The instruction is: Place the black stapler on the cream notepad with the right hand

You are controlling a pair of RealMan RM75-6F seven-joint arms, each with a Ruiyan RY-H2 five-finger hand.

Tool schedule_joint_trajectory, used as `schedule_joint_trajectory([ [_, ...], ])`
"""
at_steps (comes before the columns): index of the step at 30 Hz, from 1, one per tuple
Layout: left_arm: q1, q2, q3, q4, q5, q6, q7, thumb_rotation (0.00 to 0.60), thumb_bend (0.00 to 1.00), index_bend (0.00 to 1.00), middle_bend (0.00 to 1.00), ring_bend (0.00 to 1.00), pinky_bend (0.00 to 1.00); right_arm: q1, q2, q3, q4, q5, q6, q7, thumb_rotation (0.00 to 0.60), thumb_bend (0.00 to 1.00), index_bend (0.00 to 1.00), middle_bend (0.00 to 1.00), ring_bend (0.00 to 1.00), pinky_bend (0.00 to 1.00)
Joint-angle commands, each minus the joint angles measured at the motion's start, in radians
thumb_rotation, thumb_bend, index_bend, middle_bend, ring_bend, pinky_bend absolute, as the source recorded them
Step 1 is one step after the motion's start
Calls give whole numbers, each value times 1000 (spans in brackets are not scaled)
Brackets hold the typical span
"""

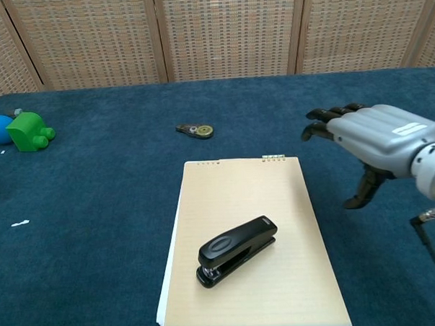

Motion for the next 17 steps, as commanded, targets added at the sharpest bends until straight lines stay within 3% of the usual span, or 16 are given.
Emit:
schedule_joint_trajectory([
  [1,-2,-8,1,2,3,1,10,600,226,0,0,0,0,-76,109,-58,10,-63,32,126,600,125,180,0,0,0],
  [7,-3,-21,3,4,7,5,34,600,226,0,0,0,0,-165,198,-122,79,-182,73,351,600,125,160,0,0,0],
  [17,3,-29,9,11,29,20,20,600,226,0,0,0,0,-296,264,-193,186,-320,179,583,600,124,159,0,0,0],
])
